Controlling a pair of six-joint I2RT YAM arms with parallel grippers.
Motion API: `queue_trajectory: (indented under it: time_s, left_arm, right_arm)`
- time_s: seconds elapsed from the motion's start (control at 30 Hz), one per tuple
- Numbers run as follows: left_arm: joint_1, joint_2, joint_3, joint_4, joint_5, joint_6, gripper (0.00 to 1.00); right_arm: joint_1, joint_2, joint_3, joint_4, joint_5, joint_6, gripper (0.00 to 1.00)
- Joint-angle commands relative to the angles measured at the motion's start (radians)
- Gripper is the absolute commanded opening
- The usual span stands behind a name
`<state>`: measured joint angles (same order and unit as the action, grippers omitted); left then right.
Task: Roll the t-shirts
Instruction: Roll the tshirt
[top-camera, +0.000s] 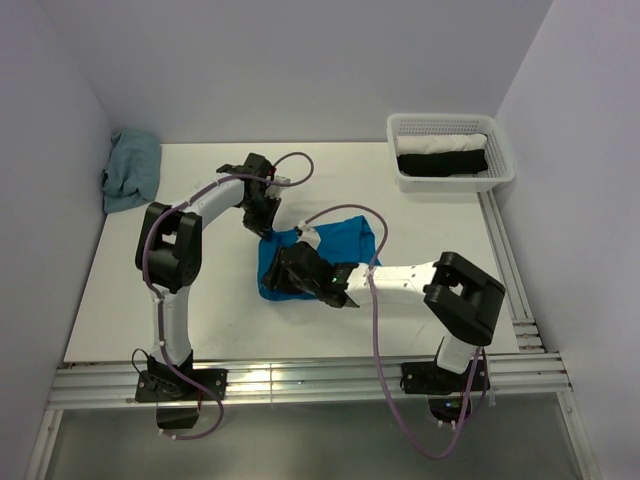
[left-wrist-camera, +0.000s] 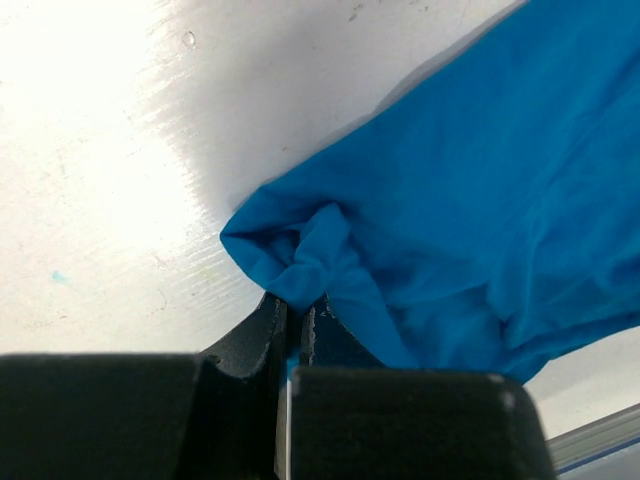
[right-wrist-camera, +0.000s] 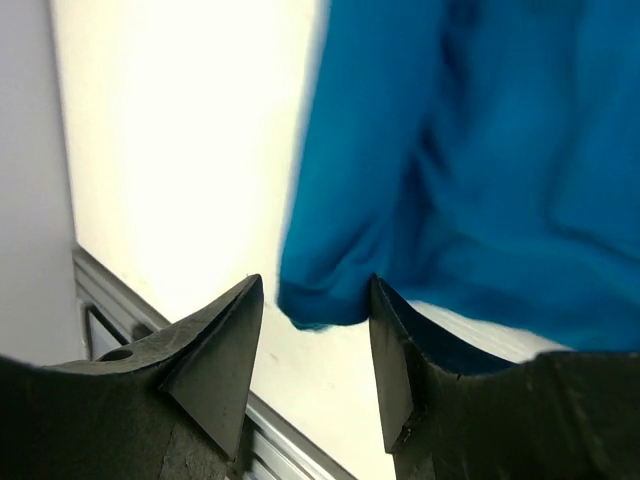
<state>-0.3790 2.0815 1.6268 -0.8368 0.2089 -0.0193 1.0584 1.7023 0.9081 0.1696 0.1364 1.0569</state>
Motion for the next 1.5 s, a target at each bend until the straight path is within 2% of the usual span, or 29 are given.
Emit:
queue_trajectory:
  time_s: [0.0, 0.3, 0.63, 0.73, 0.9, 1.0, 1.03, 1.13, 1.23, 1.33, 1.47]
  left_arm:
    - [-0.006, 0.017, 0.033, 0.015, -0.04, 0.009, 0.0]
    - [-0.017, 0.035, 0.051, -0.002, -0.052, 0.042, 0.0]
    - [-0.023, 0.045, 0.064, -0.012, -0.057, 0.042, 0.0]
    - [-0.024, 0.048, 0.067, -0.015, -0.055, 0.042, 0.01]
    - [-0.026, 0.051, 0.076, -0.019, -0.048, 0.042, 0.07]
    - [-0.026, 0.049, 0.088, -0.025, -0.04, 0.045, 0.17]
    - [-0.026, 0.045, 0.093, -0.03, -0.039, 0.047, 0.24]
    - [-0.026, 0.028, 0.102, -0.03, -0.003, 0.065, 0.41]
    - [-0.024, 0.003, 0.133, -0.038, 0.018, 0.073, 0.57]
    - [-0.011, 0.002, 0.189, -0.067, 0.056, 0.073, 0.63]
    - [0.035, -0.014, 0.219, -0.09, 0.128, 0.078, 0.68]
  right_arm:
    - [0.008, -0.056, 0.124, -0.187, 0.144, -0.099, 0.54]
    - [0.009, 0.092, 0.393, -0.387, 0.271, -0.201, 0.54]
    - [0.011, 0.293, 0.598, -0.493, 0.345, -0.239, 0.54]
    - [0.015, 0.329, 0.61, -0.504, 0.353, -0.236, 0.54]
    - [0.02, 0.358, 0.62, -0.559, 0.382, -0.212, 0.51]
    - [0.026, 0.364, 0.608, -0.585, 0.396, -0.189, 0.45]
    - [0.026, 0.361, 0.601, -0.587, 0.399, -0.176, 0.4]
    - [0.026, 0.353, 0.56, -0.565, 0.394, -0.164, 0.33]
    - [0.025, 0.344, 0.531, -0.548, 0.399, -0.141, 0.3]
    - [0.02, 0.309, 0.467, -0.49, 0.387, -0.123, 0.3]
    - [-0.008, 0.24, 0.335, -0.324, 0.326, -0.098, 0.31]
